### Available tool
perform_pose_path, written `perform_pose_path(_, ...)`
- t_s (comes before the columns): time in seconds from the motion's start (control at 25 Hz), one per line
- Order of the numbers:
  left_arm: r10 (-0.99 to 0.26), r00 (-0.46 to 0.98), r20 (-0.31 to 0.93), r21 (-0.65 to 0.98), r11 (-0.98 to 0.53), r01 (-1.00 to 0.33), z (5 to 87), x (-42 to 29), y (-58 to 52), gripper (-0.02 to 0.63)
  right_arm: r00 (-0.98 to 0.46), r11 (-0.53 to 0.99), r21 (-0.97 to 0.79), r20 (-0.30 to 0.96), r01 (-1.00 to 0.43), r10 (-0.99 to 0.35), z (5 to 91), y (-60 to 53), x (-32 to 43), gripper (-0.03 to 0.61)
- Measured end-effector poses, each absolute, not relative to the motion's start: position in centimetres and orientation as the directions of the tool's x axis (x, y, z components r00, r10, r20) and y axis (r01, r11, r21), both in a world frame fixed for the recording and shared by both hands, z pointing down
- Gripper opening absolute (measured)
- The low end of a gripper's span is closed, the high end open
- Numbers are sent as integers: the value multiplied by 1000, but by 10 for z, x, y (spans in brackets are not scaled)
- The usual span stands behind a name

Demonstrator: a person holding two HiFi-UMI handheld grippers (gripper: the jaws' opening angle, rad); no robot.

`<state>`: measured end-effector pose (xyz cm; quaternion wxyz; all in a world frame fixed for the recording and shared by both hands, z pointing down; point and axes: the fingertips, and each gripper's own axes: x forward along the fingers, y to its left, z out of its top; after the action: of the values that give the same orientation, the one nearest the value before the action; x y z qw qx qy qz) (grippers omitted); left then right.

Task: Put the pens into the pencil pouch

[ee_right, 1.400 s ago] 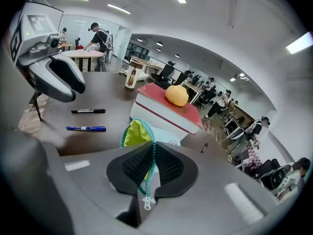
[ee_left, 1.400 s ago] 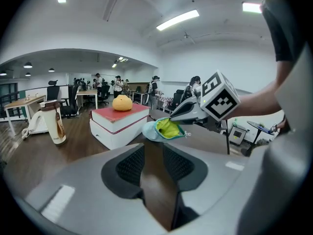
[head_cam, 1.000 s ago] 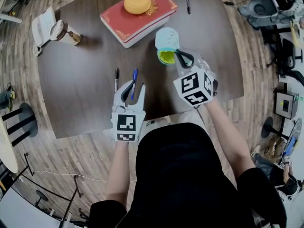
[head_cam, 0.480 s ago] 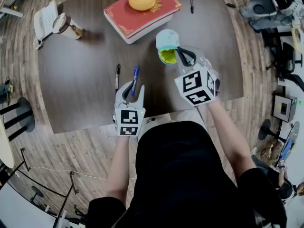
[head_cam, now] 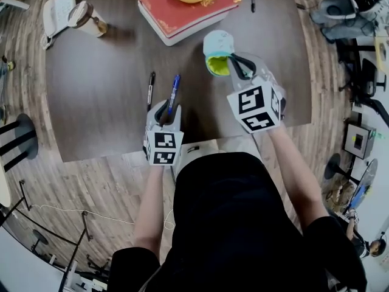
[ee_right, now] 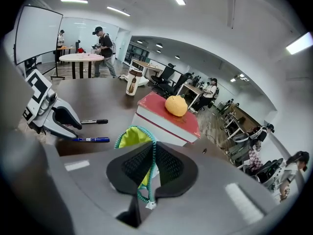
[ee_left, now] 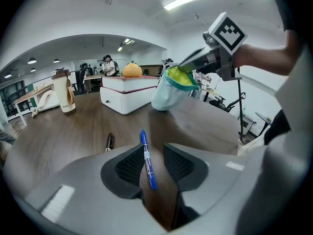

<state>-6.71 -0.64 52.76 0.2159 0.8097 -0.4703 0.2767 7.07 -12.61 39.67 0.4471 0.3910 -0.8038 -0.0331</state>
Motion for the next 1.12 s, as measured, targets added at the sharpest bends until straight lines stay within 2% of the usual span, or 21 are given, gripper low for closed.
perform_pose_path(0.76,-588,385,712,94,-464,-881,577,-79,11,103,-288,698,391,708,-600,-644,397,-126,66,25)
perform_pose_path(1.12,-580,361,731,40,-491,-870,583,-79,16,77,-290,702,391,711,-595,-641,397,-125,65,25)
